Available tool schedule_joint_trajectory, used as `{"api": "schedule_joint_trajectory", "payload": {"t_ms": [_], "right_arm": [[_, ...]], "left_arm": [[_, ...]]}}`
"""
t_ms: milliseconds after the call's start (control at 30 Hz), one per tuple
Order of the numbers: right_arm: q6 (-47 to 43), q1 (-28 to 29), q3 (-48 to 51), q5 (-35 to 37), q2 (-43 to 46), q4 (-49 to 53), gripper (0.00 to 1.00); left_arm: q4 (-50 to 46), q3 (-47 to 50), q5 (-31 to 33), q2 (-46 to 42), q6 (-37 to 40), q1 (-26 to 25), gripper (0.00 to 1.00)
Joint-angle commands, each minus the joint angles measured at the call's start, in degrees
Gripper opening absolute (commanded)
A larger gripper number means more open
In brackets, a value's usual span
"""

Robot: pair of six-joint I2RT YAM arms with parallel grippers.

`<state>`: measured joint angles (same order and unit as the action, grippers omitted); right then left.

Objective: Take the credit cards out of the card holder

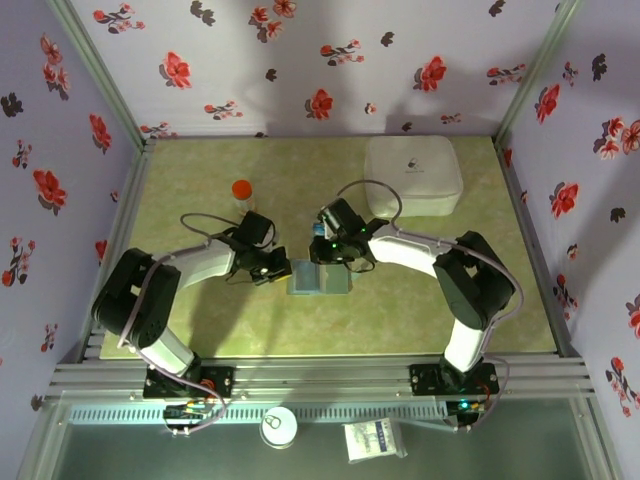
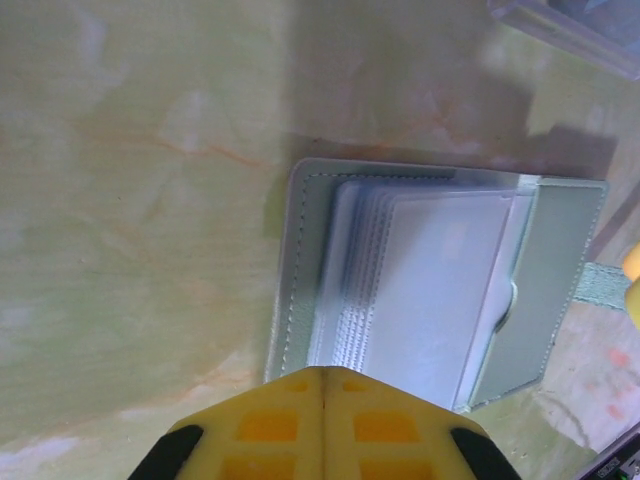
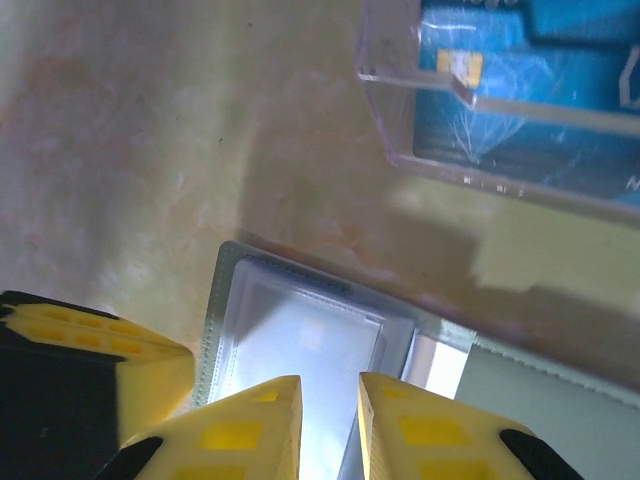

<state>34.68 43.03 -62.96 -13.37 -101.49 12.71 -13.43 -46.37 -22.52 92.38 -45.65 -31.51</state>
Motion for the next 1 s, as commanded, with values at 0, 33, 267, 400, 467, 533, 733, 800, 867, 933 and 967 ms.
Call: {"api": "schedule_joint_trajectory", "payload": {"t_ms": [0, 33, 267, 400, 467, 533, 733, 800, 867, 933, 967], "right_arm": [[10.93, 0.38, 2.49, -1.86, 1.97, -4.09, 0.22], [11.46, 0.47, 2.97, -2.01, 2.21, -4.14, 0.22], [12.94, 0.83, 5.95, -3.25, 3.86, -6.36, 0.30], [13.65, 1.18, 5.85, -4.71, 3.44, -7.10, 0.37], [13.99, 1.27, 5.77, -5.13, 3.15, -7.25, 0.37], [14.20, 1.36, 5.69, -5.48, 2.97, -7.38, 0.37], [14.43, 1.52, 5.37, -7.25, 1.18, -7.92, 0.32], [14.67, 1.56, 5.17, -8.17, 0.46, -8.35, 0.30], [14.81, 1.71, 5.07, -8.66, 0.11, -8.47, 0.27], [14.81, 1.88, 5.30, -8.69, -0.02, -8.40, 0.26], [14.81, 1.89, 5.31, -8.62, -0.15, -8.38, 0.26]], "left_arm": [[0.53, -1.11, -0.52, 1.22, 1.35, -0.50, 0.05], [0.43, -1.16, -0.35, 1.24, 1.40, -0.49, 0.04], [0.25, -0.14, 0.90, 0.42, 1.37, -0.54, 0.04], [0.07, 0.05, 1.26, 0.70, 1.21, -0.51, 0.03], [-0.26, 0.13, 1.64, 0.72, 1.31, -0.50, 0.03], [-0.37, 0.22, 1.82, 0.75, 1.34, -0.60, 0.03], [-0.72, 0.31, 2.04, 0.96, 1.28, -0.54, 0.03], [-0.63, 0.42, 2.16, 1.05, 1.34, -0.57, 0.03], [-0.61, 0.53, 2.16, 1.24, 1.51, -0.57, 0.02], [-0.63, 0.57, 2.14, 1.55, 1.52, -0.61, 0.02], [-0.59, 0.51, 2.14, 1.66, 1.41, -0.57, 0.02]]}}
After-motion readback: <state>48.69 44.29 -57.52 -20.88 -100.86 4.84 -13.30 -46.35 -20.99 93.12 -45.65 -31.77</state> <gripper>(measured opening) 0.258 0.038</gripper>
